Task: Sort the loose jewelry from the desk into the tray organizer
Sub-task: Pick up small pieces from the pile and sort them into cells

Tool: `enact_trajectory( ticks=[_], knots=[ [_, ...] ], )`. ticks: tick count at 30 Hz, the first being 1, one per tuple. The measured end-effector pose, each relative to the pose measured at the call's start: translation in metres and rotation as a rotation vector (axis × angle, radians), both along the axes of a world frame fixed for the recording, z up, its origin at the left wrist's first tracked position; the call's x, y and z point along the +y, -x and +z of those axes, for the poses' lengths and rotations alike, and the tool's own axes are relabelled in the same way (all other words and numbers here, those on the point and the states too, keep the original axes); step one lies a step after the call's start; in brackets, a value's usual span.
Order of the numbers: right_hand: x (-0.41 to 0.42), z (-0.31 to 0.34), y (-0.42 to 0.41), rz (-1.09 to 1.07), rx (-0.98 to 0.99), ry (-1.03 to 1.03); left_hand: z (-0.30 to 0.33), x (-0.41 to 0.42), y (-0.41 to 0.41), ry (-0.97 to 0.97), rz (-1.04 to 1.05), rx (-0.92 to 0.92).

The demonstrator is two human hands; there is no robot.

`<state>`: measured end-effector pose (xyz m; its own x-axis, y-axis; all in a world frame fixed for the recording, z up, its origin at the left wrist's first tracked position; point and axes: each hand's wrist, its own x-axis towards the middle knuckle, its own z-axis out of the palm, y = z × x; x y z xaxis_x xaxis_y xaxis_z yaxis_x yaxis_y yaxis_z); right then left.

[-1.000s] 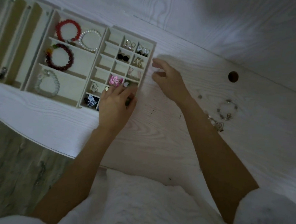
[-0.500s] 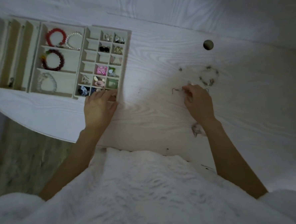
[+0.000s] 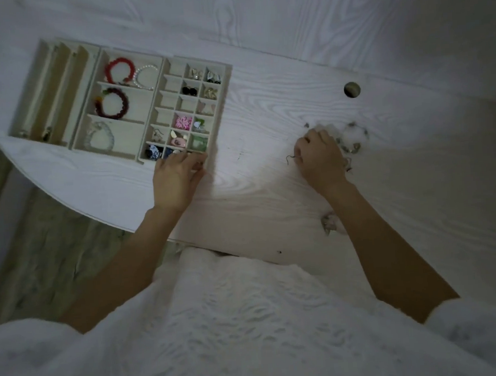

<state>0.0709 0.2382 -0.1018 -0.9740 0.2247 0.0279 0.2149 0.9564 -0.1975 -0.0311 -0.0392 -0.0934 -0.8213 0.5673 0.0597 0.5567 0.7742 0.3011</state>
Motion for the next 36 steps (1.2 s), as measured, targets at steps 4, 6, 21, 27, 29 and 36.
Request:
enact_trajectory(
  ticks=[4, 6, 21, 27, 29, 36],
  knots=[
    [-0.011, 0.024, 0.006, -0.099, -0.02, 0.506, 0.0, 0.002, -0.002, 0.013, 0.023, -0.011],
    [-0.026, 0.048, 0.021, -0.254, -0.002, 0.993, 0.001, 0.002, -0.003, 0.001, 0.038, -0.03],
    [-0.114, 0.059, 0.183, -0.139, -0.255, 1.085, -0.004, -0.054, 0.035, -0.35, 0.393, -0.057],
    [-0.124, 0.046, 0.215, 0.058, -0.315, 0.822, -0.015, -0.059, 0.048, -0.362, 0.46, -0.065],
    [-0.13, 0.046, 0.222, 0.101, -0.306, 0.78, -0.016, -0.06, 0.05, -0.361, 0.459, -0.07],
    [-0.154, 0.044, 0.244, 0.183, -0.246, 0.631, -0.014, -0.064, 0.057, -0.349, 0.492, -0.122]
  ],
)
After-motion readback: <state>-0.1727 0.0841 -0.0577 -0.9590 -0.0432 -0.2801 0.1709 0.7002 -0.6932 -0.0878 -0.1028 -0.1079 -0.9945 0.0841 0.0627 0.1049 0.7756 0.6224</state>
